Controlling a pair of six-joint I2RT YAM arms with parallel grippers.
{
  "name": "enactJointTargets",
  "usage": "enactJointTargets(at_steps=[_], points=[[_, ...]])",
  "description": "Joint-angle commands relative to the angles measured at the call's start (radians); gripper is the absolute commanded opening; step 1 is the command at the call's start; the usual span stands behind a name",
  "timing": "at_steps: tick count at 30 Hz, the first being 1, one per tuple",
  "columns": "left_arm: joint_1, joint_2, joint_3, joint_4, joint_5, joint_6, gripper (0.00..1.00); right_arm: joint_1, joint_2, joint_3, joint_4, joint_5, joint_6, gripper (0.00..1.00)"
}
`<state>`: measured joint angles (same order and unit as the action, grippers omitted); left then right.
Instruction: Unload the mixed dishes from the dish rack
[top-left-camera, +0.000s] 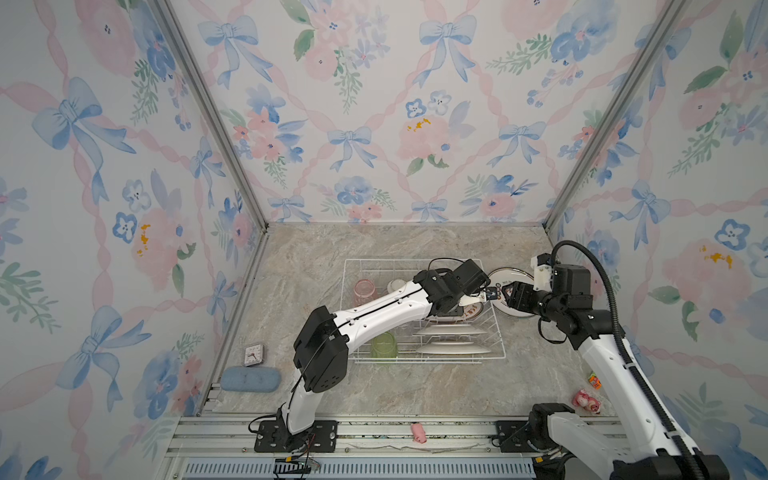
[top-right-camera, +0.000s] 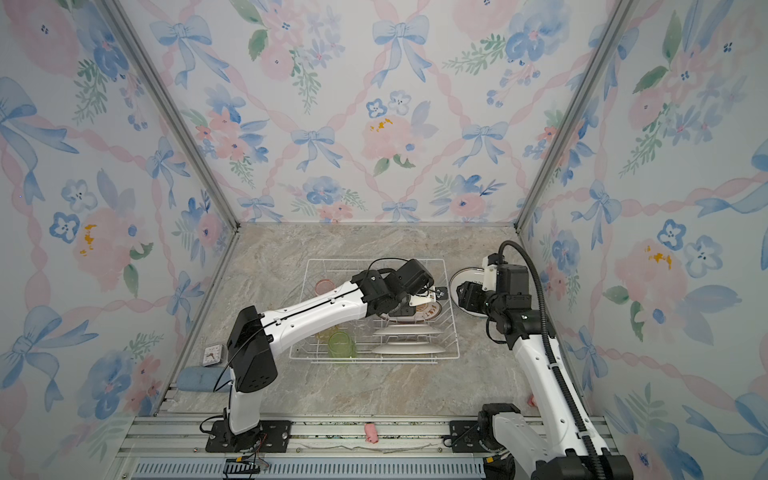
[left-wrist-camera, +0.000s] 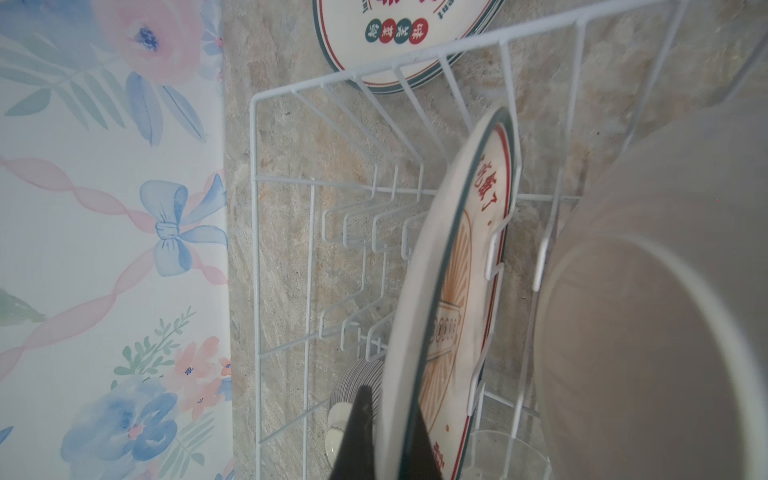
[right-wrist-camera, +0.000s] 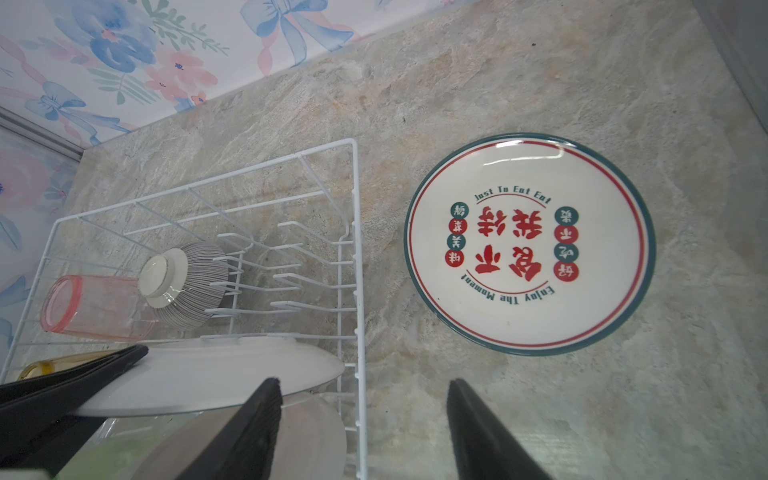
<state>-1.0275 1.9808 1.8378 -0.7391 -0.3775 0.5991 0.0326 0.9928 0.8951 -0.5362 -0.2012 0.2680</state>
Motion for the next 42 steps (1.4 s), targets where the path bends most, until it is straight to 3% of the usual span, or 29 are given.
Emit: enactJointTargets(at_steps=[1,6,31,42], points=[[0.009,0.024,0.001,-0.035,-0.002,0.021,0.0,-0.008,-0.015,-0.014,0.007,0.0,-0.012,0.66],[0.009,0.026,0.012,-0.03,-0.052,0.007,0.0,-0.008,-0.012,-0.015,0.016,-0.001,-0.004,0.66],[0.018,-0.083,0.105,-0.023,0.008,-0.036,0.0,-0.007,-0.002,-0.039,0.063,-0.024,0.013,0.65],[0.021,-0.105,0.158,-0.02,0.033,-0.036,0.0,-0.009,-0.022,-0.067,0.12,-0.124,-0.012,0.65]])
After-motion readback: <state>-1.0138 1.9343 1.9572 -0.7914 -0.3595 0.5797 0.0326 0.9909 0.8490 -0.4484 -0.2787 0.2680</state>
